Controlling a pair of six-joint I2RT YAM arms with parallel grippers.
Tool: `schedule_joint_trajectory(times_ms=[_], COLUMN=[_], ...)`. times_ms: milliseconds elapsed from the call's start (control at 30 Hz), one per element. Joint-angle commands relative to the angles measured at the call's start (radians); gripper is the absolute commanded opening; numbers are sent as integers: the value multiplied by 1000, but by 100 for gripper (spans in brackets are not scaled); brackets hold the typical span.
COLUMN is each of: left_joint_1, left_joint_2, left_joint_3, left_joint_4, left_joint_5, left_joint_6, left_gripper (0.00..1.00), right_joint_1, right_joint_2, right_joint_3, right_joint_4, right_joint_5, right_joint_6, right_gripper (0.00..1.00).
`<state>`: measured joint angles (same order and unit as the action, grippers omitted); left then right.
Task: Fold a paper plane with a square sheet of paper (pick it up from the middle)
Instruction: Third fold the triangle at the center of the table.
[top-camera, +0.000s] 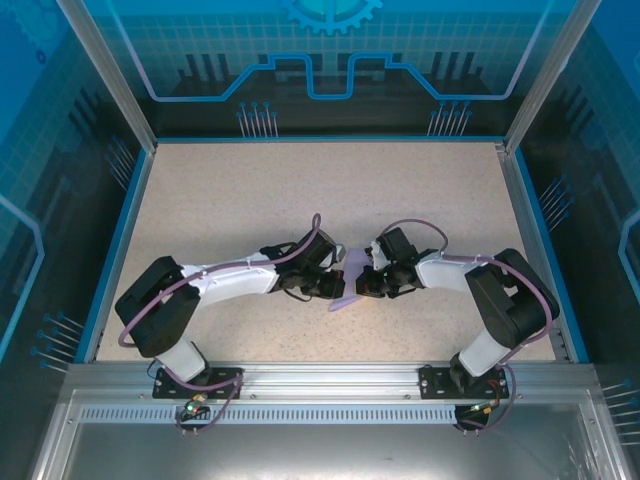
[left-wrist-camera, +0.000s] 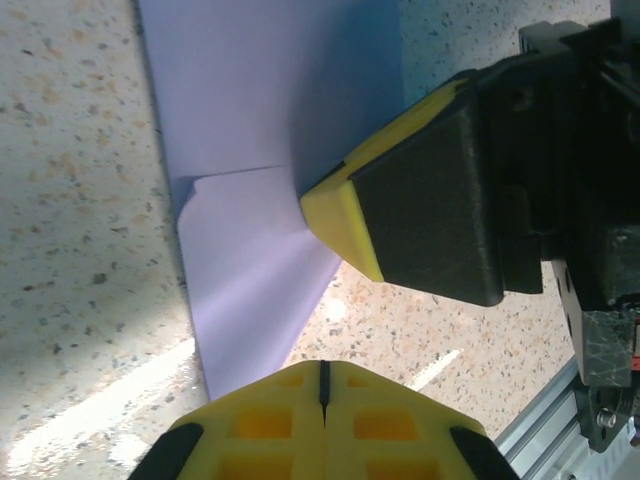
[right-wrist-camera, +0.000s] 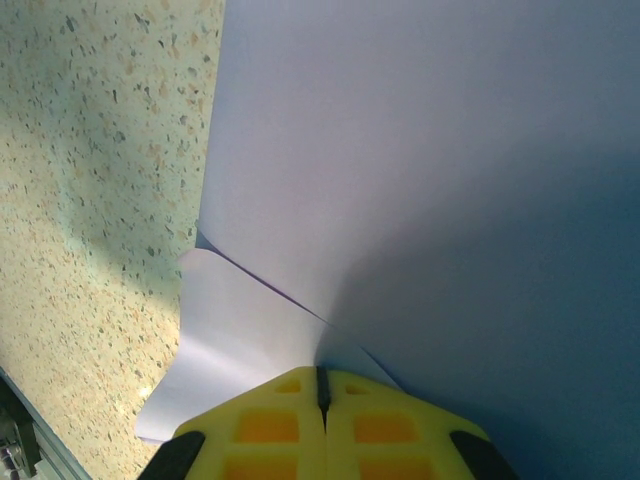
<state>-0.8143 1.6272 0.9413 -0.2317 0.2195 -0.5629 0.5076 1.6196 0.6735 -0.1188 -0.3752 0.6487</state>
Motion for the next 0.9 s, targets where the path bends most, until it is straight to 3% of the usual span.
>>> schedule_joint_trajectory(times_ms=[0, 867], left_joint_1=[-23, -42], left_joint_2=[35, 135], left_joint_3=[-18, -47], left_joint_4=[45, 74], left_joint_5=[28, 43], left_joint_6=[-40, -44], left_gripper=[5, 4], right_joint_1=[-3, -5], right_joint_2=[56, 11], right_joint_3=[-66, -89], right_joint_4=[-118, -104], right_joint_5=[97, 52], right_joint_6=[-21, -17], right_gripper=[4, 5])
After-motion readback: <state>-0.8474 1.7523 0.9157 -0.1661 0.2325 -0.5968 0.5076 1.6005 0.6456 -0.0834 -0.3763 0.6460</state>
